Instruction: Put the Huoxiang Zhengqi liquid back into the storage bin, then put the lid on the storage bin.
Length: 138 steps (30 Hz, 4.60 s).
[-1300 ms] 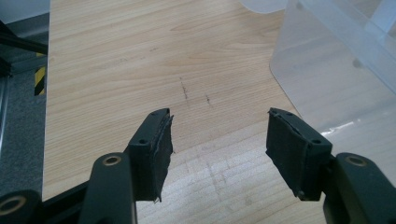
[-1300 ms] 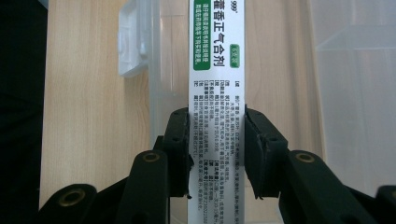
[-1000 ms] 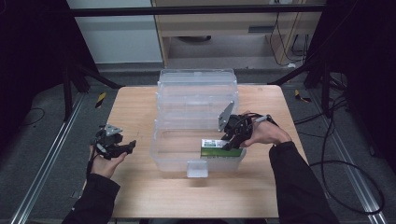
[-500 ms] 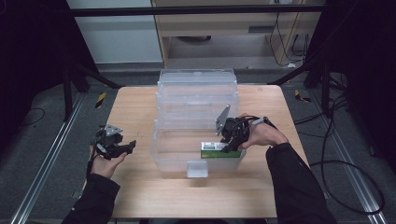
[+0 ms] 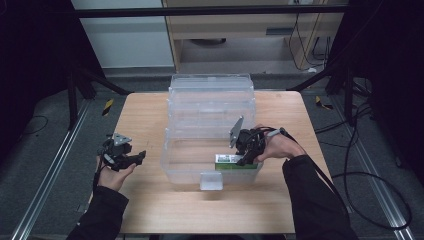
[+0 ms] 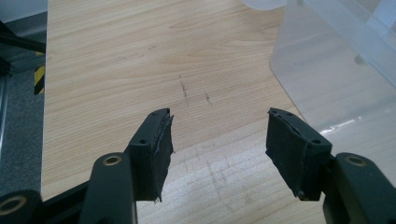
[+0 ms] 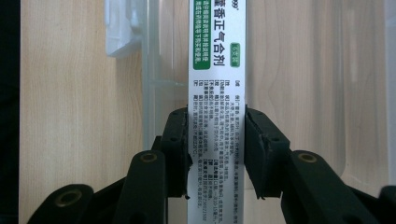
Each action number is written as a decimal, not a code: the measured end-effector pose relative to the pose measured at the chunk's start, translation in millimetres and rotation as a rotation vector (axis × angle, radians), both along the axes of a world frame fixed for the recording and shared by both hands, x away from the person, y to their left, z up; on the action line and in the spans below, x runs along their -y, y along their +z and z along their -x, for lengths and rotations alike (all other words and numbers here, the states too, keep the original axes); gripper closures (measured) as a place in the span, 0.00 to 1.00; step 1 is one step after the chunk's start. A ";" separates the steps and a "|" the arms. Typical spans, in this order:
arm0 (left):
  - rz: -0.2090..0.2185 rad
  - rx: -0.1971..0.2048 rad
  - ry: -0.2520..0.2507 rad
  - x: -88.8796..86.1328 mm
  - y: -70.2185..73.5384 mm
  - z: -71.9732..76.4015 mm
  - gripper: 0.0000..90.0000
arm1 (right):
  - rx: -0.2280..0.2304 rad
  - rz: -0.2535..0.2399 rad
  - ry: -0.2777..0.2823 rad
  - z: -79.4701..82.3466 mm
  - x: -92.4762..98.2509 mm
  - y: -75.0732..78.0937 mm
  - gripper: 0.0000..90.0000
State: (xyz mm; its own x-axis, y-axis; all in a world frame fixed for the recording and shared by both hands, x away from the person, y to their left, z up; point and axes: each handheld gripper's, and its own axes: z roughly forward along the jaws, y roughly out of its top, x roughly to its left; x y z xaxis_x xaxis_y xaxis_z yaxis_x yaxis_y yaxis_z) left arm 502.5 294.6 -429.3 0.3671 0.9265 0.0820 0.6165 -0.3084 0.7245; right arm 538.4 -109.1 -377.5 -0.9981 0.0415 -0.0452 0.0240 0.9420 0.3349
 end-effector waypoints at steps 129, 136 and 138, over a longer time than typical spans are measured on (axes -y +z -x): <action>0.036 0.174 -0.096 11.0 58.0 6.4 0.44 | -0.051 -0.146 -0.091 36.9 -35.0 -26.5 0.78; 0.007 0.190 -0.145 20.6 72.0 -1.4 0.44 | -0.048 -0.149 -0.089 37.3 -34.6 -26.7 0.78; -0.013 0.192 -0.166 24.3 76.7 -3.9 0.44 | -0.048 -0.148 -0.088 37.4 -34.5 -26.7 0.78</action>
State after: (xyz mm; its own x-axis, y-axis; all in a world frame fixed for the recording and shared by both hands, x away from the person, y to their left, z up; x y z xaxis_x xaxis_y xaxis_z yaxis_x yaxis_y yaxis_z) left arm 506.4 270.4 -352.6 0.4906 0.8534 0.1761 0.4083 -0.4037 0.8187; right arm 501.0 -74.6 -404.1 -0.9911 0.1319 0.0159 0.1241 0.8759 0.4662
